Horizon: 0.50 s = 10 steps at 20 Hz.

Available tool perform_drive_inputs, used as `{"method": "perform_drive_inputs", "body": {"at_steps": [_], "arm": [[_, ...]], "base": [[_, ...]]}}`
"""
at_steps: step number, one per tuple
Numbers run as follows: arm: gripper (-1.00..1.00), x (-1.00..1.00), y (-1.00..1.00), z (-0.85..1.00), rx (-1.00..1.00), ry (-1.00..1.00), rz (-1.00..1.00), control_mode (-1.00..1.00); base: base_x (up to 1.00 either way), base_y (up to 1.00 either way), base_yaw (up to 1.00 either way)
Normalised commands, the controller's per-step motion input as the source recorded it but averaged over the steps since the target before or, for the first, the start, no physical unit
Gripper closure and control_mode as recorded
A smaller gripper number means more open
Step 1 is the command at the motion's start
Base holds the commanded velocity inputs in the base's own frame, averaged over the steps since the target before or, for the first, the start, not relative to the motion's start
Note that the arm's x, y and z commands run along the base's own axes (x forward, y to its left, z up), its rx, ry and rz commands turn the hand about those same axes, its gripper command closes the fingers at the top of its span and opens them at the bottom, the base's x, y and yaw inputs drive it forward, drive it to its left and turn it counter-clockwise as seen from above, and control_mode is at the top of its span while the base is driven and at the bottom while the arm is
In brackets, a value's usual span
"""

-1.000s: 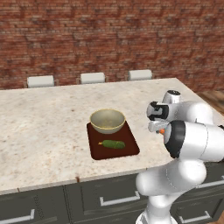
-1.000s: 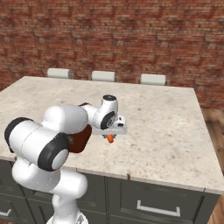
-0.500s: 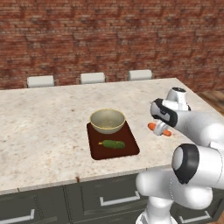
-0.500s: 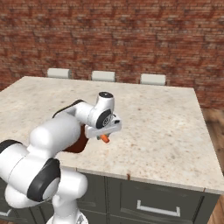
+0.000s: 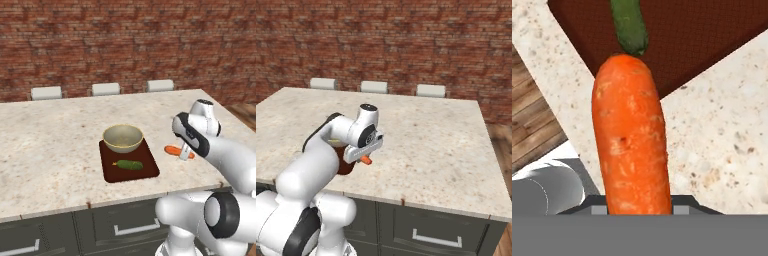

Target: Place the two vegetables and bowl onto the tray for setting up a vegetable dip station.

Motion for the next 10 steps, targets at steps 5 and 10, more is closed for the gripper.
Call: {"method": "perform_drive_inputs", "body": {"at_steps": [5, 10], "arm": [[1.0, -0.25, 0.43, 0.06, 0.02, 0.0, 0.27, -1.0], [1.0, -0.19, 0.46, 0.06, 0.02, -0.02, 0.23, -1.0]], "base": [[0.0, 0.0, 0.0], [0.0, 0.0, 0.0]]}}
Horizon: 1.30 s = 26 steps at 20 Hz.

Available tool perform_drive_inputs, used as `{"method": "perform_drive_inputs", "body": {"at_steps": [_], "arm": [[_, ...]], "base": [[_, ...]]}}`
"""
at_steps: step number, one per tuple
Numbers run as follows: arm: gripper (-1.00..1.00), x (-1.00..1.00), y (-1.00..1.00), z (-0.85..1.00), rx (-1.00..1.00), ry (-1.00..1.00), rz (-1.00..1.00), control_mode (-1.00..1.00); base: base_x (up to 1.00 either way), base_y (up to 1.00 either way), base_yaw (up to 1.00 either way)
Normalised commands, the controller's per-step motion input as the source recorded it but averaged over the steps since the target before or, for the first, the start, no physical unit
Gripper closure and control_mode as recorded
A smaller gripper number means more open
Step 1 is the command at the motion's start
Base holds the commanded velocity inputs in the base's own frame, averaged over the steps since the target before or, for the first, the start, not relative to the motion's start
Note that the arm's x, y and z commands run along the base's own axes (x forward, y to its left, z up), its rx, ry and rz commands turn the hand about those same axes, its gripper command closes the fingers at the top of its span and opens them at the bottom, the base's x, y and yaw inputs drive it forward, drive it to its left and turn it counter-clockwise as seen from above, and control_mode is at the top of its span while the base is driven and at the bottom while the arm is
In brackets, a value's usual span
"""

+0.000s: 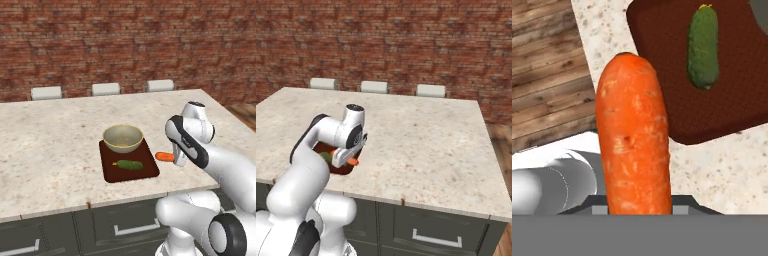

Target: Place the two vegetables and bowl onto the tray for setting up a vegetable dip station.

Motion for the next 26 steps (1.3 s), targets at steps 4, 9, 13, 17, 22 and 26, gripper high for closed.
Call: {"method": "perform_drive_inputs", "body": {"at_steps": [4, 9, 13, 17, 22, 26], "arm": [[1.0, -0.11, 0.46, 0.05, 0.02, -0.06, 0.16, -1.0], [1.0, -0.02, 0.48, 0.03, 0.03, -0.12, 0.03, -1.0], [1.0, 0.0, 0.47, 0.0, 0.02, -0.11, 0.0, -1.0], [1.0, 0.0, 0.39, 0.0, 0.02, -0.1, 0.0, -1.0], [1.0, 0.0, 0.32, 0.0, 0.0, 0.0, 0.0, -1.0], [1.0, 0.0, 0.27, -0.01, 0.0, 0.0, 0.02, -1.0]], "base": [[0.0, 0.0, 0.0], [0.0, 0.0, 0.0], [0.0, 0.0, 0.0], [0.0, 0.0, 0.0], [0.0, 0.0, 0.0], [0.0, 0.0, 0.0]]}}
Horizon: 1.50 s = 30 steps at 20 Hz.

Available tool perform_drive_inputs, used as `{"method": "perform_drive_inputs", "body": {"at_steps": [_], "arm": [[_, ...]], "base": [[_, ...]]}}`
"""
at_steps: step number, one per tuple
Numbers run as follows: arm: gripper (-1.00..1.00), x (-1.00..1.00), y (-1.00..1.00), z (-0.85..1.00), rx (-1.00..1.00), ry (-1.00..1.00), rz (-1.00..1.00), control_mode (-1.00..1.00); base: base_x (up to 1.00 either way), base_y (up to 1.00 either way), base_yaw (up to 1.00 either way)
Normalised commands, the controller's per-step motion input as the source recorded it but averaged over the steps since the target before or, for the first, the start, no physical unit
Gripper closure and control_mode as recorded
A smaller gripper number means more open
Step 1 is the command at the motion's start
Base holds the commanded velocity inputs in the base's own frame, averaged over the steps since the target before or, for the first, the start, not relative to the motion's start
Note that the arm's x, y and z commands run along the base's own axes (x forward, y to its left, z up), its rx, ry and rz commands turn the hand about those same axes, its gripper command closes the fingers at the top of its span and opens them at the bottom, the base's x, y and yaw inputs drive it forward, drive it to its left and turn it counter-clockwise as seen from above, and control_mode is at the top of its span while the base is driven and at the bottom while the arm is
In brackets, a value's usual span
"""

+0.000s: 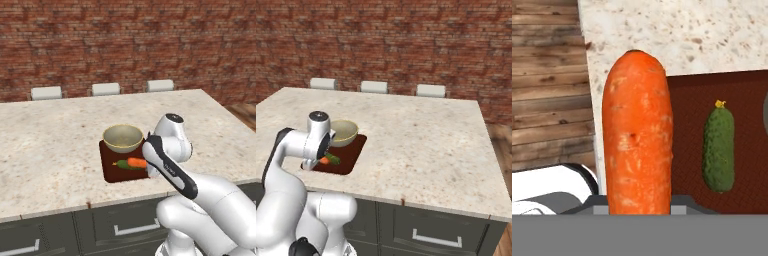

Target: Place the two vegetables and bowl onto the tray for setting up a vegetable dip station.

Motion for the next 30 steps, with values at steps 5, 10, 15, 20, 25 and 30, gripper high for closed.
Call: {"method": "perform_drive_inputs", "body": {"at_steps": [5, 10, 15, 20, 25, 30], "arm": [[1.0, 0.13, 0.15, -0.04, 0.0, 0.0, 0.04, -1.0], [1.0, 0.14, 0.03, -0.21, 0.0, 0.0, 0.08, -1.0], [1.0, 0.14, 0.0, -0.2, 0.0, 0.01, 0.05, -1.0], [1.0, 0.25, 0.04, -0.14, 0.0, 0.03, 0.01, -1.0], [1.0, 0.27, 0.06, -0.15, 0.0, 0.0, 0.0, -1.0], [1.0, 0.22, 0.07, -0.17, 0.0, 0.04, 0.0, -1.0]], "base": [[0.0, 0.0, 0.0], [0.0, 0.0, 0.0], [0.0, 0.0, 0.0], [0.0, 0.0, 0.0], [0.0, 0.0, 0.0], [0.0, 0.0, 0.0]]}}
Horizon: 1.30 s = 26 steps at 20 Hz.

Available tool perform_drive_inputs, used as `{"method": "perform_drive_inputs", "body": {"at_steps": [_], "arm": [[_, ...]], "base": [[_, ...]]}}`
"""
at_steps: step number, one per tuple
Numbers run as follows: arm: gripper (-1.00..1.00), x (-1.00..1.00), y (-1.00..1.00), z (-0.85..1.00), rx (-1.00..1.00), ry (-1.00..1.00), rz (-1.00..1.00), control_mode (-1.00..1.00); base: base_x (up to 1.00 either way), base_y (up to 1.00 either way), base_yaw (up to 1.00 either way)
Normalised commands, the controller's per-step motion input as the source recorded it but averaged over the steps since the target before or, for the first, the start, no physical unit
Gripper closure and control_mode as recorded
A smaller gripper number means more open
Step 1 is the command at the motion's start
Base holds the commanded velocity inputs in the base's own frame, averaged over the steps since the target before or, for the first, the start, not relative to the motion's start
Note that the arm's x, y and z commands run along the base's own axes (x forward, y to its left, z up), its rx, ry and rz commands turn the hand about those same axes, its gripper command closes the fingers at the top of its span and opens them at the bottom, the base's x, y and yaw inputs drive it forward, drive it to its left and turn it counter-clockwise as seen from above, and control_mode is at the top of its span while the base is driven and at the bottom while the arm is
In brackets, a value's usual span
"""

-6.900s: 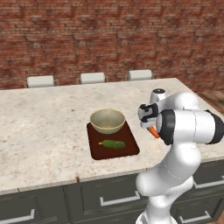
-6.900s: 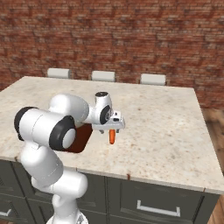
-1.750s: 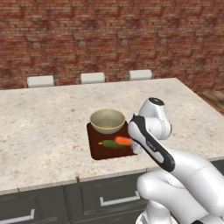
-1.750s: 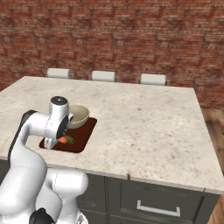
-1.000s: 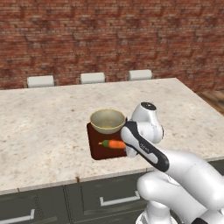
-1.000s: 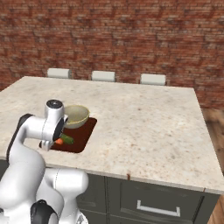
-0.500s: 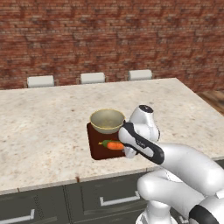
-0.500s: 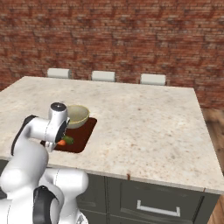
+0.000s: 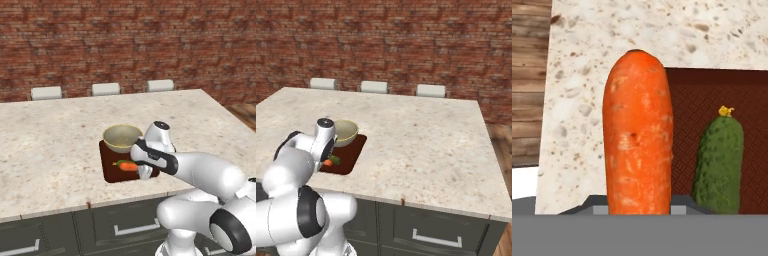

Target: Place the two vegetables and bowl onto the tray for setting up a vegetable dip station.

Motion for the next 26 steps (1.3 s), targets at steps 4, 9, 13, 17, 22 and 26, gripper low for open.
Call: {"method": "perform_drive_inputs", "body": {"at_steps": [4, 9, 13, 17, 22, 26], "arm": [[1.0, 0.18, 0.07, -0.17, 0.0, 0.07, 0.0, -1.0], [1.0, 0.16, 0.05, -0.15, 0.0, 0.07, 0.0, -1.0], [1.0, 0.08, 0.02, -0.13, 0.0, 0.02, 0.0, -1.0], [1.0, 0.01, 0.0, -0.14, 0.0, 0.0, 0.0, -1.0], [1.0, 0.0, 0.0, -0.11, 0.0, 0.0, 0.0, -1.0], [1.0, 0.0, 0.0, -0.1, 0.0, 0.0, 0.0, -1.0]], "base": [[0.0, 0.0, 0.0], [0.0, 0.0, 0.0], [0.0, 0.0, 0.0], [0.0, 0.0, 0.0], [0.0, 0.0, 0.0], [0.0, 0.0, 0.0]]}}
